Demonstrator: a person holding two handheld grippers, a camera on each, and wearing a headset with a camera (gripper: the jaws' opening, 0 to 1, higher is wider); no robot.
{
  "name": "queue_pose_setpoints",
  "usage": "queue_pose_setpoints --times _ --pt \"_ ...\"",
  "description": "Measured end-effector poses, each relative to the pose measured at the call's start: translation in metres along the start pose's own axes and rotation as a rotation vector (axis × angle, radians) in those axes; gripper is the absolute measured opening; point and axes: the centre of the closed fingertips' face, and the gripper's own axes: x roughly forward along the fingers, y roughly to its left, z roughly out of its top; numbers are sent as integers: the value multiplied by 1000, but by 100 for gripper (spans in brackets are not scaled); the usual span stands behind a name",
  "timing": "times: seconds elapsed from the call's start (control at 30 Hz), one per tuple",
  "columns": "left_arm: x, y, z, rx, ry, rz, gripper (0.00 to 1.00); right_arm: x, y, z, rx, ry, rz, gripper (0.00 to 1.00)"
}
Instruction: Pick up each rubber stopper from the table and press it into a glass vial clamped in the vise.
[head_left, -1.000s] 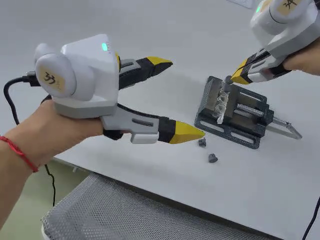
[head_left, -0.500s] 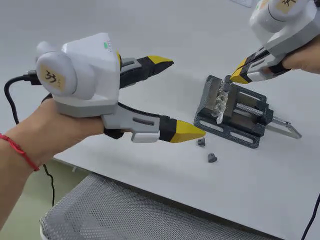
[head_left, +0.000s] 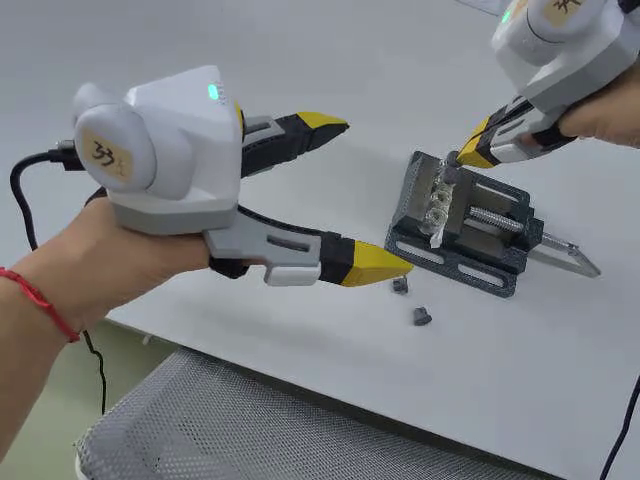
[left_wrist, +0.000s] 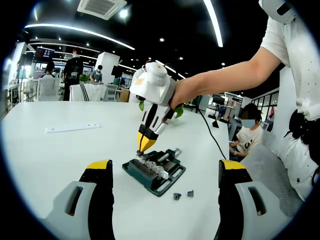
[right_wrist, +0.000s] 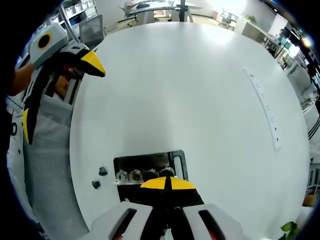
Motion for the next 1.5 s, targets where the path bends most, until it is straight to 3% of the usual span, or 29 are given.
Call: queue_pose_setpoints --times 0.4,0.93,1.4,1.5 --pt "3 -3 3 6 0 -9 86 1 -1 1 -22 12 -25 0" --pt "-5 -1 7 34 15 3 87 -3 4 1 8 -28 -28 0" --pt "-9 -9 12 63 31 1 88 -31 3 2 31 -127 -77 0" --pt "-10 -9 12 69 37 3 88 -36 5 1 47 -162 -82 4"
